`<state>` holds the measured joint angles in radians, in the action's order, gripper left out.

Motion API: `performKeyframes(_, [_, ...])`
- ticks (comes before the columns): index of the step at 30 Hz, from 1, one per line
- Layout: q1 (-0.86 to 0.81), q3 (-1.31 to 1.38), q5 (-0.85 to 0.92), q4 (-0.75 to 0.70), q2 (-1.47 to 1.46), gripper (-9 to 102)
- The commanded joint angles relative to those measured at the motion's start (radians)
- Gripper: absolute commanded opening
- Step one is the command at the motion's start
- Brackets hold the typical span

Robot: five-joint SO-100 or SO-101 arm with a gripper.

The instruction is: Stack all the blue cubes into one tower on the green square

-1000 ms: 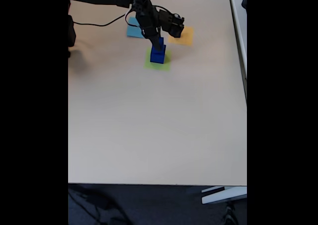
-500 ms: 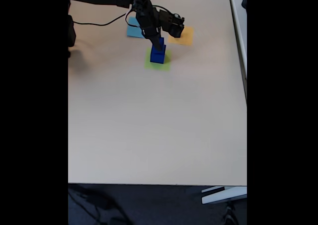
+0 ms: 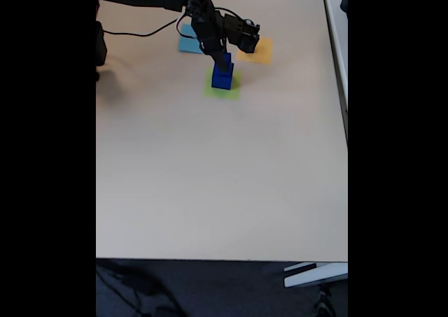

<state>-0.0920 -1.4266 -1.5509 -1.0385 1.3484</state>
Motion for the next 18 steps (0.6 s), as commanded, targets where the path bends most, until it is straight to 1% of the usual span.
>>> performKeyframes(1, [0.002,0.008,0.002,0.023,0.060,6])
performKeyframes(3, [0.003,0.008,0.002,0.023,0.061,9])
performKeyframes(8, [0.009,0.011,-0.002,0.023,0.064,11])
performKeyframes(11, [0.014,0.011,-0.006,0.028,0.066,17])
performKeyframes(18, [0.017,0.011,-0.005,0.038,0.064,20])
